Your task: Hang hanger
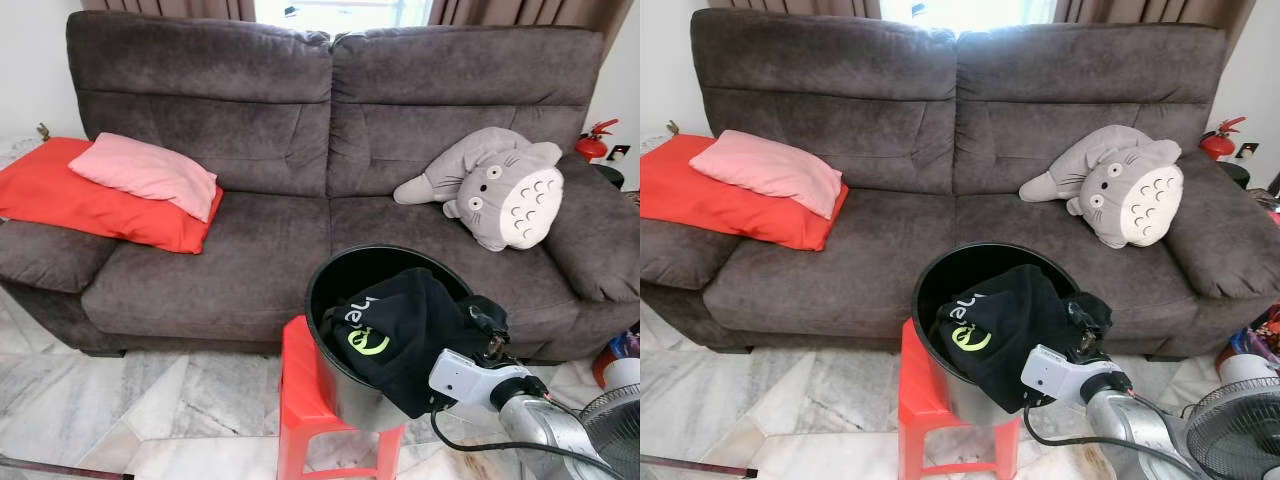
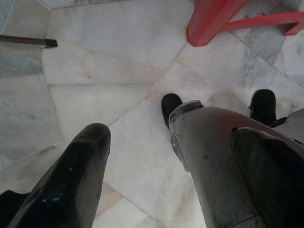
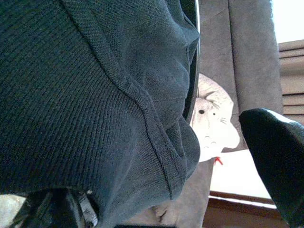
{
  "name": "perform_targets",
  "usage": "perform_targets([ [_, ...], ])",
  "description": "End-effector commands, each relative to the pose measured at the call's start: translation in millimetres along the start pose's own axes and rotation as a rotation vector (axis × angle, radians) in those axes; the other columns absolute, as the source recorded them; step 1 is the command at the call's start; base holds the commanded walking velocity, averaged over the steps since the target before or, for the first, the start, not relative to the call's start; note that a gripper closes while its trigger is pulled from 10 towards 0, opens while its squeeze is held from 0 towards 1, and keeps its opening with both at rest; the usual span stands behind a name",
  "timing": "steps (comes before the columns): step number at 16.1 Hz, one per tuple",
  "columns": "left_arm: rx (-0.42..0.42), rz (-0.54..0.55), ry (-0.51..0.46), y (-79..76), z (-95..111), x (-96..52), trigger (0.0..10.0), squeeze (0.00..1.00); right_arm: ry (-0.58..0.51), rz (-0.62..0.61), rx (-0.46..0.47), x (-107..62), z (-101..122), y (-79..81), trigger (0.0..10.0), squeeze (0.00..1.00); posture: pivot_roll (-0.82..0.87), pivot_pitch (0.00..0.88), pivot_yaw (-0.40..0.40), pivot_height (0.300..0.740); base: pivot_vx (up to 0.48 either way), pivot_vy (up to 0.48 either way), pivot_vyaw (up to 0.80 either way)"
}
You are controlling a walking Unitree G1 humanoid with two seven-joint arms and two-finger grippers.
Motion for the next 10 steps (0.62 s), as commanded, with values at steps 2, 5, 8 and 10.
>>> perform_targets([
  [2,0.019,0.010,0.055,5.2,-16.1,-3.1,10.0,0.00,-0.021,0.031,0.007,0.0,5.2,10.4,10.0,0.00,-0.11,0.069,0.016,0.740,0.000,0.000,0.00],
  [5,0.020,0.011,0.055,5.4,-16.3,-3.2,10.0,0.00,-0.074,-0.107,0.002,1.8,15.0,-16.2,10.0,0.00,-0.11,0.064,0.016,0.740,0.000,0.000,0.00],
  [8,0.018,0.008,0.054,4.4,-16.1,-3.1,10.0,0.00,0.021,0.062,0.050,4.2,1.9,15.9,10.0,0.00,-0.10,0.055,0.016,0.740,0.000,0.000,0.00],
  [10,0.019,0.009,0.054,4.9,-16.6,-3.3,10.0,0.00,-0.002,0.028,0.063,5.0,9.1,10.2,6.6,0.00,-0.10,0.052,0.017,0.740,0.000,0.000,0.00],
])
Point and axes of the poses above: a point about 5 cm out from each wrist's last joint towards the gripper, its own x axis pointing out of the wrist towards the gripper, its own z axis along the axis of the wrist's last joint, y = z × x, the point moved 4 cm from there along x, pointing out of the wrist towards the gripper, and after that the axes turned 12 degrees about -x, right-handed, at the moved point
